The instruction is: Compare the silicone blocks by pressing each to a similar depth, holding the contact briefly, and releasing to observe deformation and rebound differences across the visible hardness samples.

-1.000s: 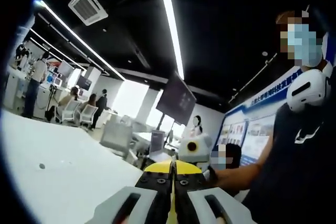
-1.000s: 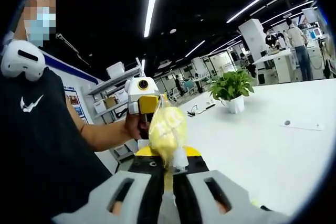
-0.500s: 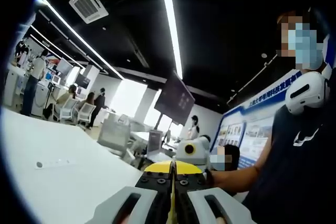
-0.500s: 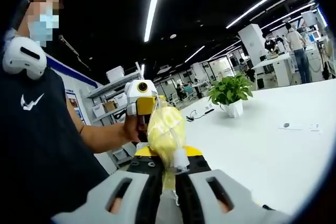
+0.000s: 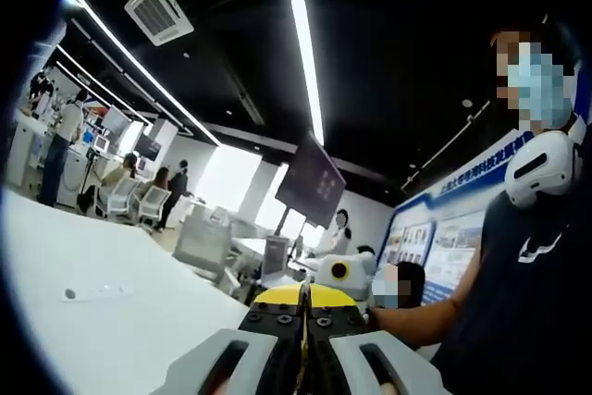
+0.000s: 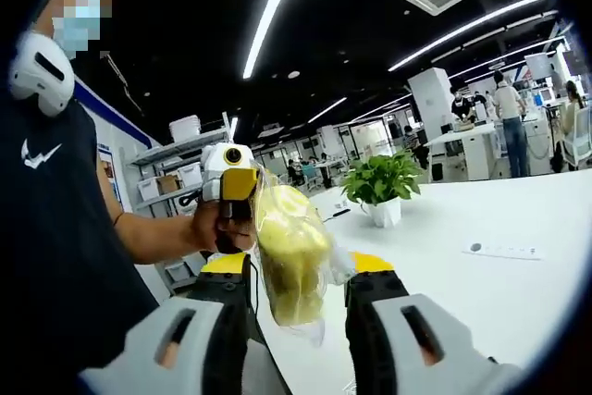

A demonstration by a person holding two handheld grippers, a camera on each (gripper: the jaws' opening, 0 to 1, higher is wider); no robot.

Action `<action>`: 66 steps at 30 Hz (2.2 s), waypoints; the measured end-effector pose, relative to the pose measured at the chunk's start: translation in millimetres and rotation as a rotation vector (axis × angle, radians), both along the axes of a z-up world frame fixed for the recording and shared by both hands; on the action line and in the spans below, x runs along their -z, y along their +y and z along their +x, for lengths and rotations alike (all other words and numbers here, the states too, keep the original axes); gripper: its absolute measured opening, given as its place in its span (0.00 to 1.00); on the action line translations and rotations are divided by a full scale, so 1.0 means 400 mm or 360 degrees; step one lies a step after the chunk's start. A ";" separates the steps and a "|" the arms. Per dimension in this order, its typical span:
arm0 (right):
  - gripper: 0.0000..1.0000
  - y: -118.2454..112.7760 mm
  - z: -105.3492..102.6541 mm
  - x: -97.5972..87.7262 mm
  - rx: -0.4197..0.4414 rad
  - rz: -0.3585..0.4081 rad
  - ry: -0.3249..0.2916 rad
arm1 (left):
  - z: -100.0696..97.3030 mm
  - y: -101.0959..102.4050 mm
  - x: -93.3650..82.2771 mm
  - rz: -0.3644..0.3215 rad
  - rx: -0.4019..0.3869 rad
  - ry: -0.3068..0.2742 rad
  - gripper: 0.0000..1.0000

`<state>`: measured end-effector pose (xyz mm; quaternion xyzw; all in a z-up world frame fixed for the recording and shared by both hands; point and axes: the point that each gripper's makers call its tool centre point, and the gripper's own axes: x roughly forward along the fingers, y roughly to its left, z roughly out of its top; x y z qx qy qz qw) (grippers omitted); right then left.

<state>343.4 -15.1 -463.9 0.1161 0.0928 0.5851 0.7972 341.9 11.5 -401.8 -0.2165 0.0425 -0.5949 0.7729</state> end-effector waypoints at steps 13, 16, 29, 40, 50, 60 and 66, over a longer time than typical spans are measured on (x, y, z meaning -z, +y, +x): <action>0.96 -0.002 0.039 -0.005 0.0134 0.0033 -0.0032 | 0.006 0.009 -0.001 -0.0028 -0.0022 0.0017 0.00; 0.96 -0.005 0.039 -0.002 0.0140 0.0023 -0.0031 | 0.005 0.009 -0.006 -0.0037 -0.0021 0.0017 0.00; 0.96 -0.072 0.062 0.056 0.0299 -0.0107 -0.0085 | 0.049 0.042 0.025 -0.0071 -0.0141 0.0121 0.00; 0.96 -0.131 0.059 0.131 0.0382 -0.0194 -0.0045 | 0.076 0.061 0.068 -0.0079 -0.0230 0.0230 0.00; 0.96 -0.195 0.067 0.196 0.0505 -0.0262 -0.0130 | 0.096 0.104 0.118 -0.0093 -0.0343 0.0322 0.00; 0.96 -0.261 0.069 0.313 0.0615 -0.0449 -0.0134 | 0.120 0.132 0.189 -0.0105 -0.0430 0.0454 0.00; 0.96 -0.300 0.056 0.384 0.0698 -0.0496 -0.0090 | 0.116 0.140 0.222 -0.0104 -0.0443 0.0507 0.00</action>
